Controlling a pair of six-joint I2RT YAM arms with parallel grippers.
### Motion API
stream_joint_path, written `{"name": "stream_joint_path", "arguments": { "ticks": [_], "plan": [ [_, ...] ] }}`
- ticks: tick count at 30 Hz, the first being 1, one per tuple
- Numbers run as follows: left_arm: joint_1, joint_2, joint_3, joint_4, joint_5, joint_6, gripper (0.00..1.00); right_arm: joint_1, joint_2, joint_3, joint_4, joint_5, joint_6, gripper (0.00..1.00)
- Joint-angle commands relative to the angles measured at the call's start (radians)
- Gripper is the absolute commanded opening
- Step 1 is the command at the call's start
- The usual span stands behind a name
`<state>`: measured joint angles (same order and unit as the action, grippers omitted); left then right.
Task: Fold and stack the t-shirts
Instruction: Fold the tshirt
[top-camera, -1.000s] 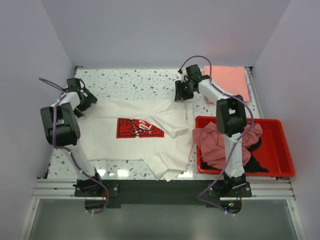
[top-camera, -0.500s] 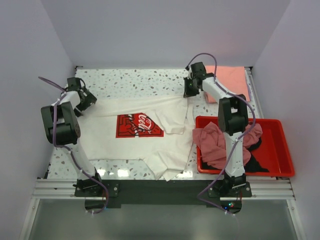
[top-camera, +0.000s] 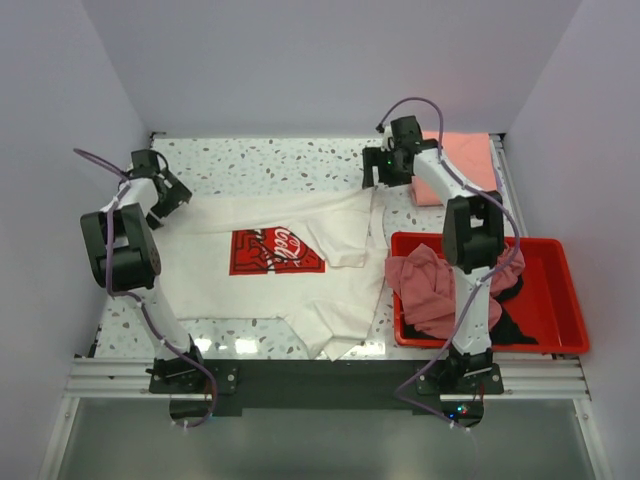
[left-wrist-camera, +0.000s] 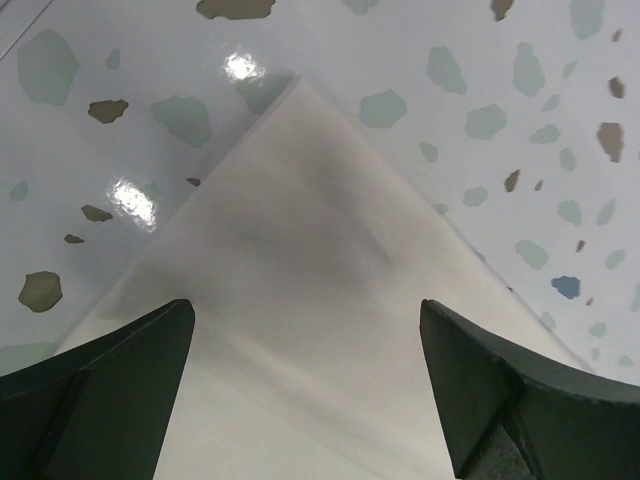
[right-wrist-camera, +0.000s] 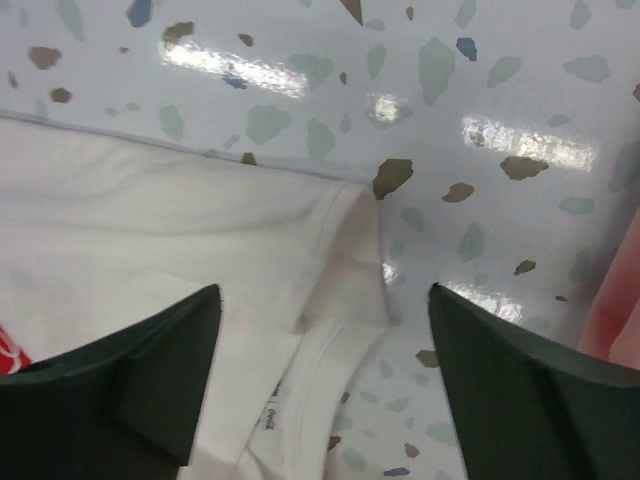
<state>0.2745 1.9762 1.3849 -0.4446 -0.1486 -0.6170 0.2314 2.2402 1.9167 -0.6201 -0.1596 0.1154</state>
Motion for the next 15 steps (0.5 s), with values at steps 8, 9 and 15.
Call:
{"name": "stream_joint_path", "arguments": {
  "ticks": [8,9,15],
  "plan": [
    [-0.121,-0.496,-0.160,-0.020,0.040,-0.059,1.00,0.294,-0.493,-0.395,0.081,-0.015,-0.060,0.99],
    [-0.135,-0.576,-0.250,-0.016,0.035,-0.067,1.00,0.365,-0.508,-0.428,0.112,-0.017,-0.059,0.99],
    [-0.225,-0.818,-0.582,-0.011,0.063,-0.144,1.00,0.569,-0.458,-0.490,0.071,-0.009,-0.106,0.81]
  ]
}}
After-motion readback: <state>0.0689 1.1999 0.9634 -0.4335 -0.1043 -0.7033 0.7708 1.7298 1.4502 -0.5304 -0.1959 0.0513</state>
